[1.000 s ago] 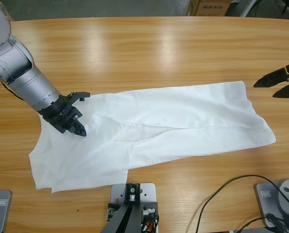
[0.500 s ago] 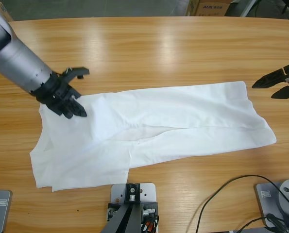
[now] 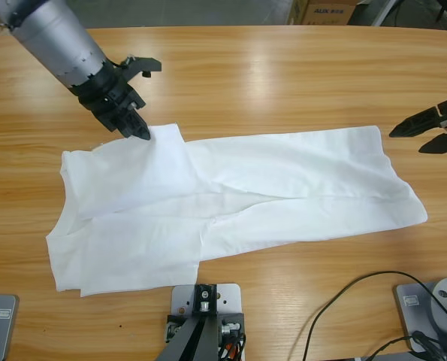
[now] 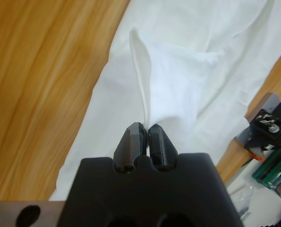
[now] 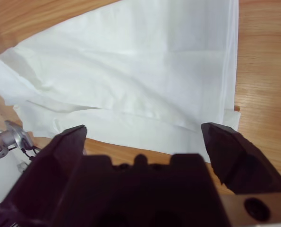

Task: Fold clothes

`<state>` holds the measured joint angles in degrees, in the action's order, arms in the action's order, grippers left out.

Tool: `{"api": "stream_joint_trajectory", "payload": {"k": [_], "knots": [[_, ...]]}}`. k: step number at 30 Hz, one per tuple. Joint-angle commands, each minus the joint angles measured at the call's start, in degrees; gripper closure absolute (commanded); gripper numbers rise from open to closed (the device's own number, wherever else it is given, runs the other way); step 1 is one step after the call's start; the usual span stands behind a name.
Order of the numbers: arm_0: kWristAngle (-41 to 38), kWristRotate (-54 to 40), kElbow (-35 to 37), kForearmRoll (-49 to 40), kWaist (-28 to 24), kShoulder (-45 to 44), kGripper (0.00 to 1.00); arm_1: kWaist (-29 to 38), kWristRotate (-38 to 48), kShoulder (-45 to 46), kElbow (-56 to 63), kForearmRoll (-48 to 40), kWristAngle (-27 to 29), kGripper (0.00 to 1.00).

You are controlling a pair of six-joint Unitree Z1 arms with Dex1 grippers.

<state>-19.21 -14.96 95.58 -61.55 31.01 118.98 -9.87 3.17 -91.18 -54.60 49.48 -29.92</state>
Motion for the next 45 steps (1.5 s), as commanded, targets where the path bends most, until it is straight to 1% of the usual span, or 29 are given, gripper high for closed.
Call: {"api": "stream_joint_trajectory", "payload": {"k": [1, 5, 10, 13, 14, 15, 16, 17, 19, 22, 24, 26, 27, 29, 30, 31, 32, 33, 34, 35, 37, 39, 41, 42, 43, 45], "knots": [[-0.8, -4.8, 0.3, -5.7, 1.3, 6.2, 1.0, 0.7, -0.5, -2.7, 1.2, -0.8, 0.0, 0.0], [-0.2, -6.2, -0.5, -6.3, 1.4, 6.2, 1.0, 0.7, -0.5, -2.6, 1.2, -0.8, -0.1, 0.0], [-0.1, -5.5, 2.8, -6.2, 3.0, 7.8, 1.0, 0.7, -0.5, -2.4, 1.3, -0.7, -0.1, 0.0], [1.7, -4.1, 3.5, -6.2, 3.0, 8.7, 1.0, 0.7, -0.5, -2.4, 1.3, -0.7, -0.1, 0.0], [4.0, -2.9, 3.6, -6.2, 3.0, 8.5, 0.933, 0.7, -0.5, -2.2, 1.3, -0.7, -0.1, 0.0], [4.9, -2.0, 3.7, -6.1, 3.0, 7.9, 0.335, 0.7, -0.5, -2.2, 1.3, -0.7, -0.1, 0.0], [5.3, -1.1, 3.8, -6.1, 2.9, 7.0, 0.027, 0.7, -0.5, -2.2, 1.3, -0.7, -0.1, 0.0], [7.4, 0.7, 3.8, -6.1, 2.8, 5.8, 0.0, 0.7, -0.5, -2.2, 1.3, -0.7, -0.1, 0.0], [11.5, 6.5, 2.7, -6.3, 0.8, 2.9, 0.0, 0.7, -0.5, -2.2, 1.3, -0.7, -0.1, 0.0], [12.0, 14.8, -0.2, -6.1, -4.2, -0.9, 0.0, 0.7, -0.6, -2.0, 1.4, -0.7, -0.1, 0.0], [11.8, 17.6, -2.0, -6.2, -5.0, -2.9, 0.0, 0.7, -0.5, -1.6, 1.5, -0.6, -0.1, 0.0], [11.0, 24.3, -5.1, -6.1, -4.9, -7.6, 0.0, 0.7, -0.7, -0.8, 1.6, -0.6, -0.3, 0.0], [9.1, 29.1, -6.8, -6.1, -4.1, -10.1, 0.0, 0.7, -1.2, -0.1, 1.8, -0.6, -0.8, 0.0], [6.0, 37.7, -12.1, -4.6, -0.7, -15.1, 0.0, 1.1, -2.6, 2.0, 2.0, -0.6, -5.2, 0.0], [5.1, 41.4, -16.8, -1.4, 1.2, -18.2, 0.0, 2.9, -2.7, 3.5, 2.0, -0.7, -7.6, 0.0], [3.8, 45.2, -22.7, 3.5, 2.8, -21.7, 0.002, 6.8, -2.6, 5.5, 2.0, -1.4, -9.0, 0.0], [2.7, 48.7, -28.9, 9.3, 4.4, -24.8, 0.003, 11.7, -1.9, 7.2, 2.0, -2.3, -8.5, 0.0], [2.1, 51.1, -34.1, 14.7, 5.7, -27.1, 0.003, 15.6, -0.7, 8.6, 2.3, -3.2, -6.6, 0.0], [2.1, 51.4, -37.3, 18.6, 7.0, -28.0, 0.008, 17.1, 0.7, 9.9, 3.6, -4.7, -5.1, 0.0], [2.2, 50.5, -38.6, 21.3, 8.2, -27.6, 0.015, 17.2, 1.9, 11.1, 5.2, -6.3, -4.0, 0.0], [2.2, 45.9, -37.7, 25.2, 9.4, -24.5, 0.018, 17.2, 2.6, 12.7, 6.4, -6.9, -1.3, 0.02], [2.6, 41.5, -33.5, 25.4, 9.6, -19.5, 0.018, 17.2, 3.1, 13.1, 6.6, -6.9, 0.2, 0.025], [4.0, 41.2, -29.9, 24.9, 9.6, -14.7, 0.018, 17.2, 3.2, 13.0, 6.9, -7.6, 0.5, 0.16], [5.3, 41.5, -28.8, 24.5, 9.6, -12.9, 0.018, 18.0, 3.2, 13.0, 7.0, -8.4, 0.3, 0.184], [6.5, 42.4, -28.3, 24.5, 9.7, -11.6, 0.019, 19.4, 3.2, 13.2, 7.0, -9.2, 0.4, 0.188], [9.3, 44.5, -27.8, 24.5, 10.3, -10.0, 0.023, 20.0, 3.2, 13.9, 7.2, -9.8, 0.5, 0.184]]}}
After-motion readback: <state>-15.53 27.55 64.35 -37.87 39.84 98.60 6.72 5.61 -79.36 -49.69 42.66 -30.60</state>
